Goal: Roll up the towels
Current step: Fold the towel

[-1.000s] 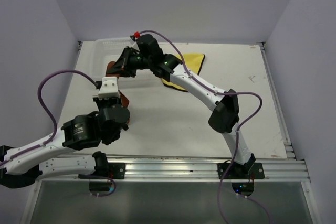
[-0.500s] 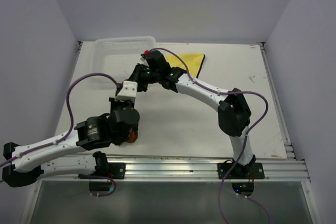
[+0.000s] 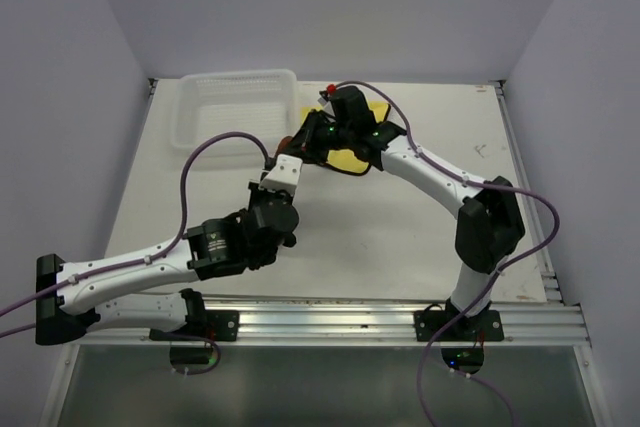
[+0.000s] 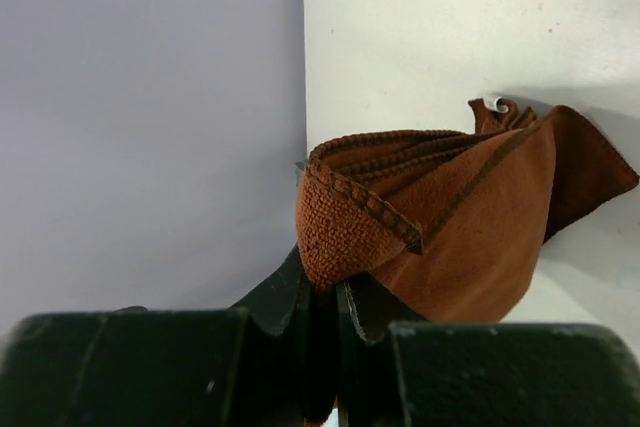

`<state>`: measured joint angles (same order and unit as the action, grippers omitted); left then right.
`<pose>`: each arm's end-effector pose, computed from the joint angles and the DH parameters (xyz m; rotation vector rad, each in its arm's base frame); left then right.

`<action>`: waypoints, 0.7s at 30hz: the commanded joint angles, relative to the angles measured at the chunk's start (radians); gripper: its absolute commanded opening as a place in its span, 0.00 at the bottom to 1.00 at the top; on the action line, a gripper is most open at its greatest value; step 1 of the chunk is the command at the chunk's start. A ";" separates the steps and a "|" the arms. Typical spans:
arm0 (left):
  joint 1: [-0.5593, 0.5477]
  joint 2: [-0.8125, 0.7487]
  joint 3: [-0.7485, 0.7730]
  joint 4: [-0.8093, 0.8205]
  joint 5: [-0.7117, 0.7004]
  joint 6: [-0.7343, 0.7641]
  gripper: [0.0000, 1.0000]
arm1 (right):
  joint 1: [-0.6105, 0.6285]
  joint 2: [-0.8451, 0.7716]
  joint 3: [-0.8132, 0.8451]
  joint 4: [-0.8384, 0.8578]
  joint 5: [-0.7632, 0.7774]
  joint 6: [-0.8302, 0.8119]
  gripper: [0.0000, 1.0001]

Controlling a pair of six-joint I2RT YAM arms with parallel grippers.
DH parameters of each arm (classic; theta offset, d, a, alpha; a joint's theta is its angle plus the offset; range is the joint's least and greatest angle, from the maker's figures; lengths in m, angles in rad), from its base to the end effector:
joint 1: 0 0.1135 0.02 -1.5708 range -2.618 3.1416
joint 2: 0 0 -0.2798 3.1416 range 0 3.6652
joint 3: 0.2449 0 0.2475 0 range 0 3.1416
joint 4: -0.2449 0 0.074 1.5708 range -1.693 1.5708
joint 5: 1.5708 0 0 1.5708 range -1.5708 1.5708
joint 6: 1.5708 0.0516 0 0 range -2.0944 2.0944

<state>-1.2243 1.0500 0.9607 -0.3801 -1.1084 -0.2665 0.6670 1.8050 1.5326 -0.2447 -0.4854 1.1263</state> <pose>0.1154 -0.1835 0.3507 0.2049 1.7625 0.0635 0.3279 0.2888 0.3197 0.2116 2.4367 1.4743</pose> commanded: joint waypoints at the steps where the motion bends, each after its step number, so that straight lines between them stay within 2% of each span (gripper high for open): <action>1: -0.001 -0.021 0.012 0.147 0.027 0.026 0.00 | -0.010 -0.071 0.059 -0.097 0.033 -0.078 0.00; 6: -0.001 -0.076 0.009 0.193 0.053 0.044 0.00 | -0.009 -0.082 0.113 -0.171 0.068 -0.100 0.00; 12: -0.001 -0.174 -0.014 0.130 -0.040 -0.013 0.00 | 0.026 0.000 0.179 -0.134 0.056 -0.073 0.00; 14: 0.000 -0.206 -0.028 0.092 -0.093 -0.029 0.00 | 0.045 0.046 0.234 -0.104 0.045 -0.047 0.00; 18: 0.008 -0.248 -0.020 -0.038 -0.198 -0.091 0.00 | 0.104 0.184 0.418 -0.113 0.033 -0.022 0.00; 21: 0.032 -0.283 -0.005 -0.107 -0.249 -0.082 0.00 | 0.131 0.287 0.588 -0.093 0.016 0.019 0.00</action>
<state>-1.2106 0.8017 0.9382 -0.4026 -1.2247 -0.3058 0.7906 2.0300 1.9945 -0.3752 -0.4648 1.1046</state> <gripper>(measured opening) 0.031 0.105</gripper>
